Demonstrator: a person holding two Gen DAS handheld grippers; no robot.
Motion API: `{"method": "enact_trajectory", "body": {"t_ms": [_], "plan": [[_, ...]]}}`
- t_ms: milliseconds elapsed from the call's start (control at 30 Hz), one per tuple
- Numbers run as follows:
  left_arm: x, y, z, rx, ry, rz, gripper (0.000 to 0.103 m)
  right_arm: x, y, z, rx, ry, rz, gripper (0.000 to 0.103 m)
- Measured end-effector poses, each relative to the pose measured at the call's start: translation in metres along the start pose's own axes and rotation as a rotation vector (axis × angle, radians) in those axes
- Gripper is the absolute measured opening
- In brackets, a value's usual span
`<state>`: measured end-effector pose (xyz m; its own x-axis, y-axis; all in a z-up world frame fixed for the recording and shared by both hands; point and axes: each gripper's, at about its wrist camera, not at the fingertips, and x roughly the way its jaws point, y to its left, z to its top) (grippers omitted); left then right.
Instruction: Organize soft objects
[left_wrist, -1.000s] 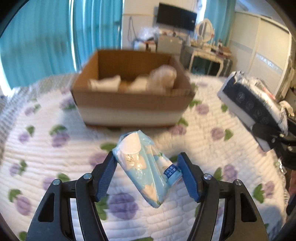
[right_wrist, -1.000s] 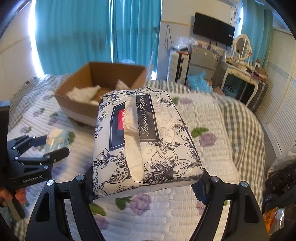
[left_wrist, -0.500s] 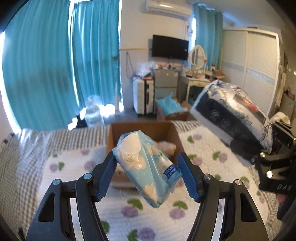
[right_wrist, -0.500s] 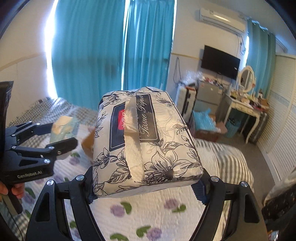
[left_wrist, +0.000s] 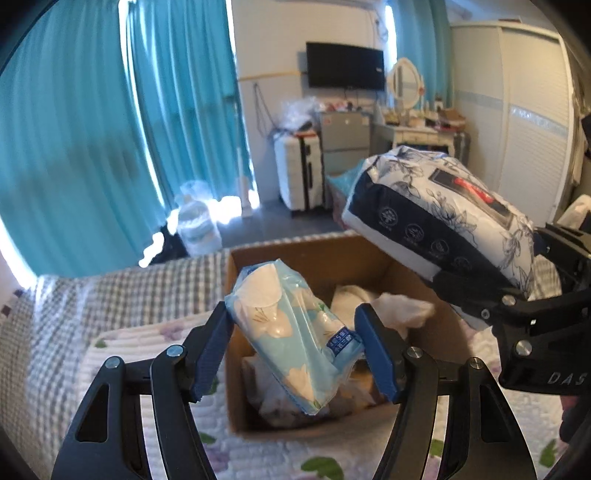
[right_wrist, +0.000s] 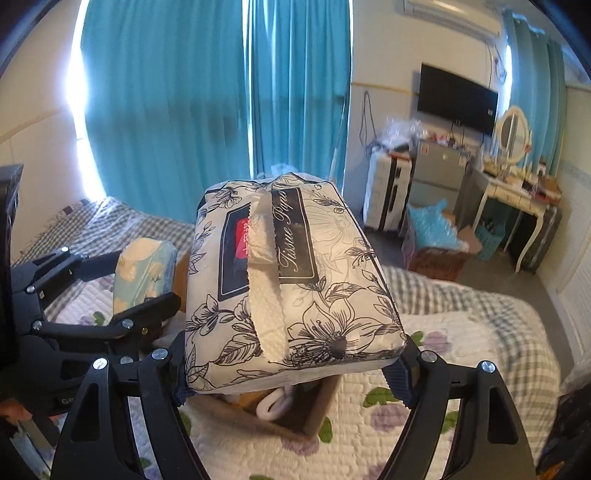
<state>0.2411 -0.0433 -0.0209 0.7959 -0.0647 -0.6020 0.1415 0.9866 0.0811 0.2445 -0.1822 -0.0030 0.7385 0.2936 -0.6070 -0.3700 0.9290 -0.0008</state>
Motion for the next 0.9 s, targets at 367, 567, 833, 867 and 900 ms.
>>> {"method": "enact_trajectory", "body": {"t_ms": [367,567,833,867,900], "plan": [[0.057,0.002,-0.013,0.015,0.031,-0.024,0.077,0.076,-0.007,-0.010,0.001,0.079,0.041,0.080],[0.050,0.002,-0.017,-0.008,0.000,-0.028,0.084,0.063,-0.016,-0.010,0.056,0.011,0.034,0.100],[0.000,-0.005,-0.001,0.026,-0.056,0.025,0.096,-0.006,-0.019,0.007,0.090,-0.077,-0.010,0.103],[-0.010,-0.005,0.002,0.023,-0.068,0.026,0.096,-0.020,-0.019,0.011,0.091,-0.088,-0.014,0.103],[-0.023,-0.005,0.006,0.019,-0.085,0.025,0.096,-0.031,-0.019,0.013,0.089,-0.098,-0.017,0.103]]}}
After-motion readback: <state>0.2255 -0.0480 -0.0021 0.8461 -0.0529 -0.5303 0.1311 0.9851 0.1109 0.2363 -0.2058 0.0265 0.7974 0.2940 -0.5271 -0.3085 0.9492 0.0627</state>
